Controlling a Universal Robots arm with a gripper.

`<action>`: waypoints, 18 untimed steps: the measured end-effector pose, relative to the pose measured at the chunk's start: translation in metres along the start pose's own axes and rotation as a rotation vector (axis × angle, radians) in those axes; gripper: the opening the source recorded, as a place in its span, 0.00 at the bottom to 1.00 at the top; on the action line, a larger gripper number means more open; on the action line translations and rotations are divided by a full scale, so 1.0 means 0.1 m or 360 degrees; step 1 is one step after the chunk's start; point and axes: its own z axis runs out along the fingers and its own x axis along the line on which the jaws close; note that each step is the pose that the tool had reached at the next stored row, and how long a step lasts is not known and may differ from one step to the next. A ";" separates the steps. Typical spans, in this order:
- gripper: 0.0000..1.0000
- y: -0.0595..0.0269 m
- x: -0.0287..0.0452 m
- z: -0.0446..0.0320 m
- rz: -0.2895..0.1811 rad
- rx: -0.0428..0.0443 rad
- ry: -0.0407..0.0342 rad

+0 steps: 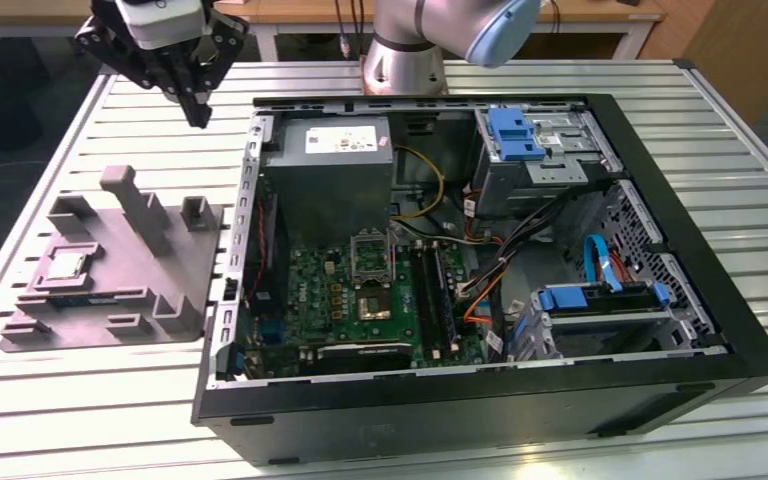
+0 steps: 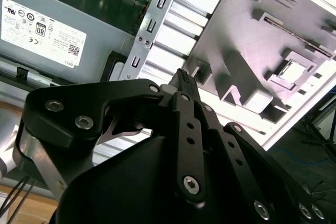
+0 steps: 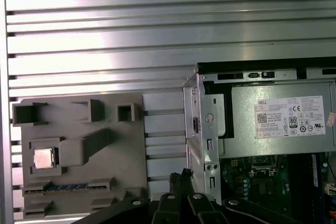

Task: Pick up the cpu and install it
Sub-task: 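Reach for the cpu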

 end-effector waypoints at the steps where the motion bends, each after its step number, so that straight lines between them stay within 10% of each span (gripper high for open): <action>1: 0.11 0.000 0.003 0.000 0.0000 0.0000 0.0000; 18: 0.11 -0.006 0.075 0.008 0.0000 0.0000 0.0002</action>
